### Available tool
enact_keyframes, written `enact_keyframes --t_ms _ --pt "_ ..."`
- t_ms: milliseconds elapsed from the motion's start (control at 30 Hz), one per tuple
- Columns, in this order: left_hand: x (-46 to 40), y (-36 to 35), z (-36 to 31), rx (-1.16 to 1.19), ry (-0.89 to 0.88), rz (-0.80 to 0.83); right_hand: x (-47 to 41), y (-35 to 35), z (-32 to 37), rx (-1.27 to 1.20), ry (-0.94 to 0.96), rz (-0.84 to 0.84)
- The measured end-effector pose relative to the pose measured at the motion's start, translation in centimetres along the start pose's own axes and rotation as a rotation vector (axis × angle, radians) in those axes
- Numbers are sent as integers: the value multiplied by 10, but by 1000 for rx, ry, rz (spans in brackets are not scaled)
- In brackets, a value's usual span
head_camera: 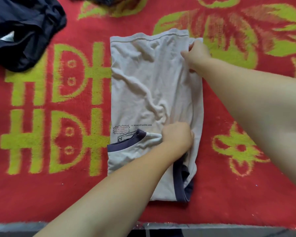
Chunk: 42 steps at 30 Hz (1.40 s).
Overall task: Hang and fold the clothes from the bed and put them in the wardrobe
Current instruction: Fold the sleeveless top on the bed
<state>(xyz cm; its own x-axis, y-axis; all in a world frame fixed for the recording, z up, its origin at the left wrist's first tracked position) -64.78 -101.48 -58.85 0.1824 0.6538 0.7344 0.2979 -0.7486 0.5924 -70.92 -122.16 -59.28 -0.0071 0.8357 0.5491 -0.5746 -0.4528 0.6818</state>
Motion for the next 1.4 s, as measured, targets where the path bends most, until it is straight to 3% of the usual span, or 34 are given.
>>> enact_keyframes --t_ms 133,233,300,467,567,633,700,800,867,933,1000,1100,1167,1267,1333,1400 --pt "14 -5 6 6 -118 -102 -2 6 1 -21 23 -68" --pt "26 -11 -2 164 -305 -178 2 16 -4 -49 63 -140" --pt "26 -16 -7 226 -392 -169 7 19 -11 -30 82 -195" --pt "2 -26 1 248 -288 -25 5 11 -28 4 -17 -149" --pt "7 -24 10 284 -443 -35 13 7 -25 68 -17 -148" --pt "22 -22 24 197 -558 -123 34 7 -23 195 -1 -196" --pt "42 -21 49 115 -594 -248 72 0 -23 334 131 -187" --pt "79 -28 105 -94 -605 -285 154 -36 -38 415 569 -39" --pt "104 -42 147 -318 -630 -200 213 -71 -64 592 809 85" --pt "122 -57 183 -514 -623 -56 261 -102 -93 830 903 258" --pt "128 -70 207 -634 -543 30 287 -122 -114 991 760 450" --pt "127 -81 221 -648 -394 94 287 -133 -121 1030 477 500" --pt "125 -84 218 -622 -357 94 281 -135 -118 1025 424 527" --pt "126 -87 211 -576 -362 -37 282 -128 -116 1002 388 545" --pt "127 -79 203 -536 -372 1 285 -120 -107 983 393 535" --pt "137 -60 189 -534 -391 98 294 -110 -101 917 322 675"
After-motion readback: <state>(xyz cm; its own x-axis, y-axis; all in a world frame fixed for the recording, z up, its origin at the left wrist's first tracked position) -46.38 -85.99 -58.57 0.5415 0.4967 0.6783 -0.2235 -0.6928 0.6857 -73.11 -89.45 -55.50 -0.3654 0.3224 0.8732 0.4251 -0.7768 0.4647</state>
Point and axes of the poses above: each hand's wrist, its own x-axis away from the middle knuckle, its own y-axis out of the back of the hand, z = x × y, the point moved 1 cm from there along -x, towards the middle knuckle, and after that the axes turned 11 degrees about z, right-handed, at the moved point
